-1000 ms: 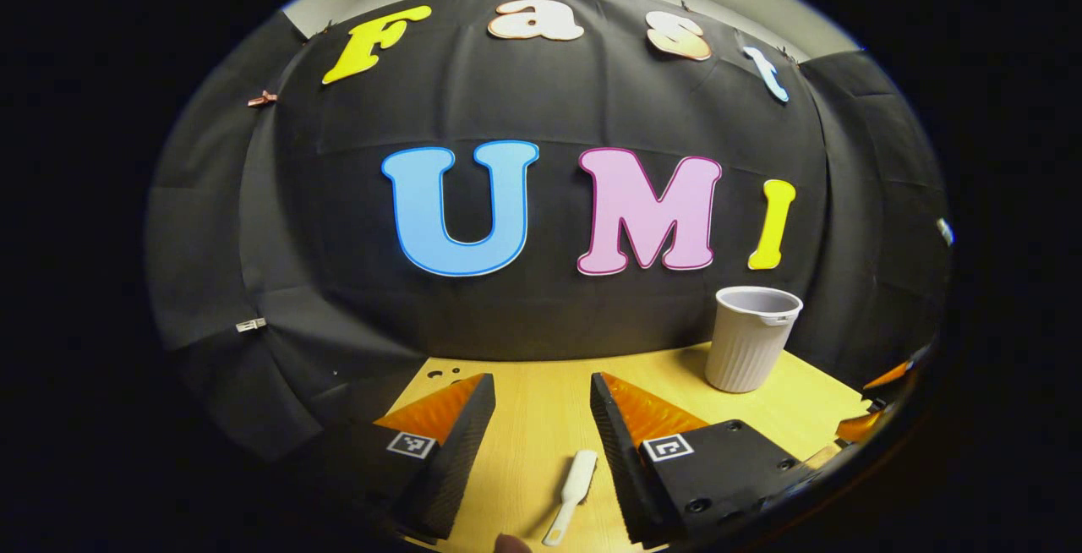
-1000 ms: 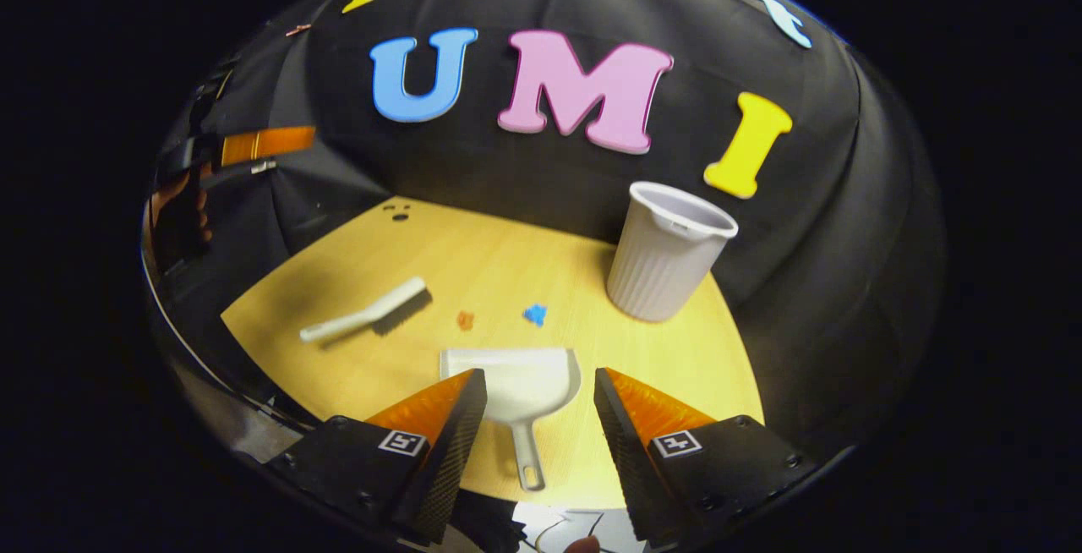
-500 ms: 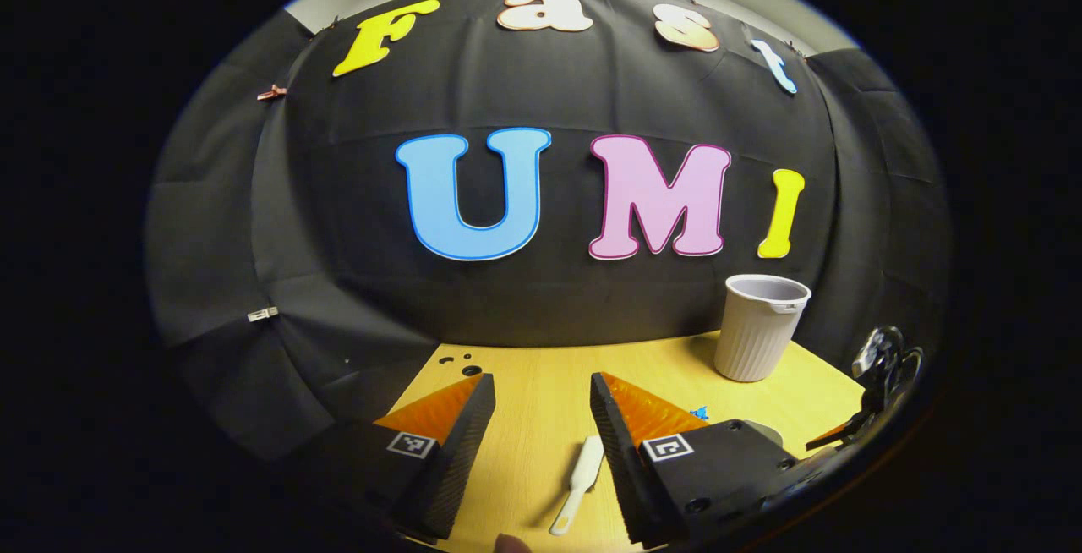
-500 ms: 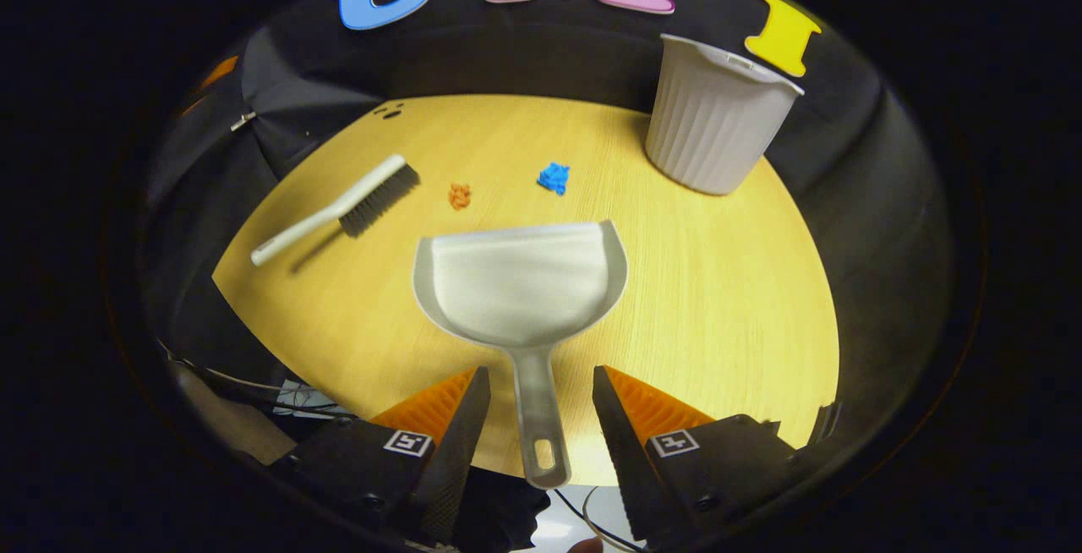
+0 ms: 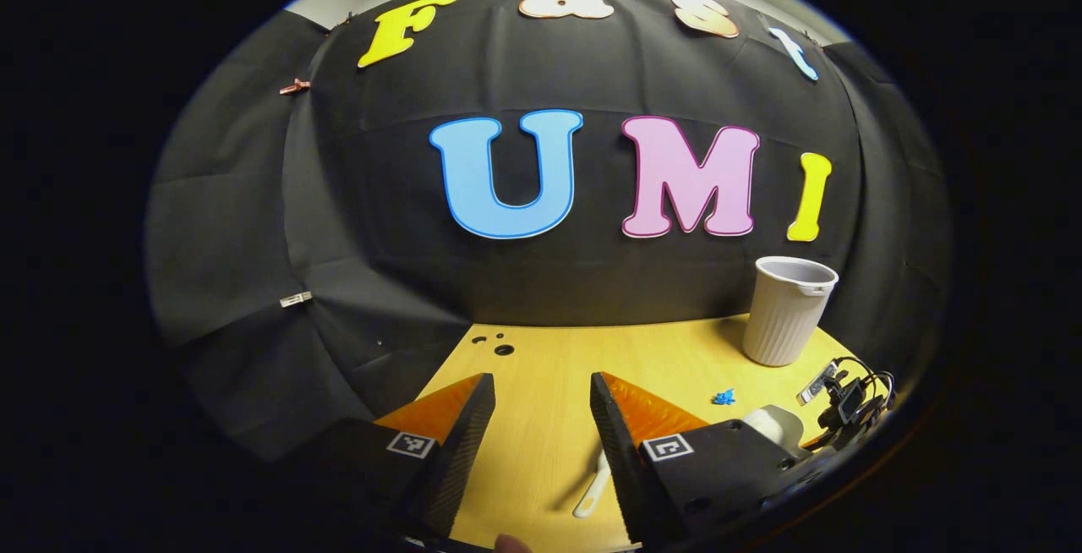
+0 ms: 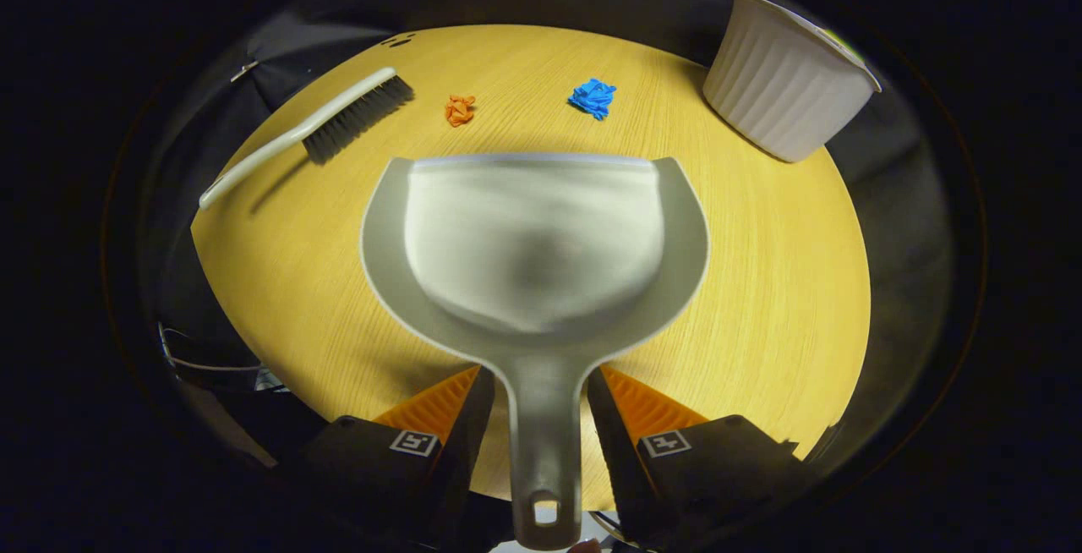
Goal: Pick up the small broom and dustpan from the desktop, sweep the trash into the dustpan with the broom, and then empty the trash into the garbage bin.
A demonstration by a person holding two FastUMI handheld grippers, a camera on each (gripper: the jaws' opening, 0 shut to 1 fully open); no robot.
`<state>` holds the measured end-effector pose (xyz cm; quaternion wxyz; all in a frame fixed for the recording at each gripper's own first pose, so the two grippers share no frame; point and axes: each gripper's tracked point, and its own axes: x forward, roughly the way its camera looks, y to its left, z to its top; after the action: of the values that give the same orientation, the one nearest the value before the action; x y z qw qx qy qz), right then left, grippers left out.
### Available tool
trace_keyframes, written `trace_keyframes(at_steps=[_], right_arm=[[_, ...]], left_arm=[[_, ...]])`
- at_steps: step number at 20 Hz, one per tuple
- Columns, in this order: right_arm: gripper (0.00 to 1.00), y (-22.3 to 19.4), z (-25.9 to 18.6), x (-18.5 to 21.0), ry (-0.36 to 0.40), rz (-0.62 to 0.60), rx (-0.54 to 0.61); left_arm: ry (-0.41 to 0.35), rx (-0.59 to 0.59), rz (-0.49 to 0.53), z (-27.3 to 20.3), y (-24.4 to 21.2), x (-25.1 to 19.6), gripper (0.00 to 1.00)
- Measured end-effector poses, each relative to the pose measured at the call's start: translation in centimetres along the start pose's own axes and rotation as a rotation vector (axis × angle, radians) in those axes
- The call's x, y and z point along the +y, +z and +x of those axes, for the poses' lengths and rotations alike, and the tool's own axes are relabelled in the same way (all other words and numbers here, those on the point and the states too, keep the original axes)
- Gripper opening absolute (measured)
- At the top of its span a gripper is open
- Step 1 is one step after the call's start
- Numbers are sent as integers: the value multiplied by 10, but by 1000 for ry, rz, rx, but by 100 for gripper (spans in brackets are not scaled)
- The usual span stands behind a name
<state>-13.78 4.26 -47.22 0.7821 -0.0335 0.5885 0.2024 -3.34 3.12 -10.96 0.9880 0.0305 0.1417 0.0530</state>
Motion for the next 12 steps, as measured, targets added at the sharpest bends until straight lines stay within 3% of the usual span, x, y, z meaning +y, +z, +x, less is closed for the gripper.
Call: trace_keyframes(at_steps=[5,7,8,10,12], right_arm=[[69,7,9,-3,20,54,56],[60,5,8,-7,16,56,91],[48,4,6,-8,17,60,107],[40,11,10,-8,25,26,71],[39,12,10,-6,45,27,43]], left_arm=[[28,22,2,0,-5,0,74],[31,41,3,3,-10,-5,74],[27,54,3,5,-12,-8,74],[6,81,10,12,-19,-19,74],[-18,122,17,21,-30,-29,72]])
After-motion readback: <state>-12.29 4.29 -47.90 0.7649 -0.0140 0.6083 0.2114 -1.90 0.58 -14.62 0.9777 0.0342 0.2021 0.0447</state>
